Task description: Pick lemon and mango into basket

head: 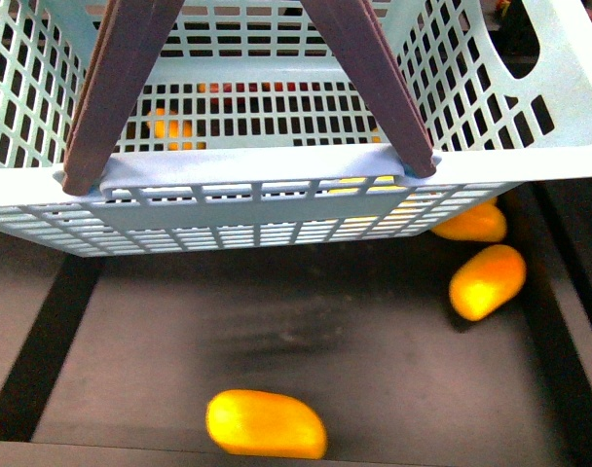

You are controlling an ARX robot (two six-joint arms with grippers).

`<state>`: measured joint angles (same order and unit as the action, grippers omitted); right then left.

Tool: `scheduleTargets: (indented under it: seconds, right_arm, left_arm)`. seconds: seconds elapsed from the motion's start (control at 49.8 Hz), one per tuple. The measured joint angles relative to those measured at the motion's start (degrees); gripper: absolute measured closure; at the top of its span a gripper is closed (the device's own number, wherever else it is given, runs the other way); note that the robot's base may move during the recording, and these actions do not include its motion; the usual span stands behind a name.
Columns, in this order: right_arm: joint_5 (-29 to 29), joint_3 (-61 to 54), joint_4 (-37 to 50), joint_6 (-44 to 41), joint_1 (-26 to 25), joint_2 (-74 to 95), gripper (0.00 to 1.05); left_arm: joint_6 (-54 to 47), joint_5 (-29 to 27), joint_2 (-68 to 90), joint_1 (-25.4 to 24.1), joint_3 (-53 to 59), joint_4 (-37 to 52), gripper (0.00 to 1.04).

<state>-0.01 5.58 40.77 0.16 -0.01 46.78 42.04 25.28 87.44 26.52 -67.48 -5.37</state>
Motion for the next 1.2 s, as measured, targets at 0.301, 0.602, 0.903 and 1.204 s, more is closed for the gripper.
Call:
scheduleTargets:
  seconds: [0.301, 0.602, 0.903, 1.204]
  right_arm:
    - [-0.02, -0.02, 0.00, 0.02, 0.00, 0.07, 0.09]
    - [-0.33, -0.02, 0.00, 0.02, 0.07, -0.02, 0.09]
    - [7.69, 17.49, -15.50, 8.81, -15.87, 22.51, 0.09]
    - [0.39, 27.67, -6.01, 9.35, -29.53, 58.90, 0.09]
  left_arm:
    - [0.09, 0.00, 0.00, -0.02, 0.00, -0.02, 0.77]
    - [0.11, -1.05, -0.26, -0.96, 0.07, -0.02, 0.77]
    - [-0.22, 0.35, -0.37, -0.17, 0.07, -0.02, 0.77]
    - [-0.04, -0.20, -0.37, 0.13, 0.07, -0.02, 0.77]
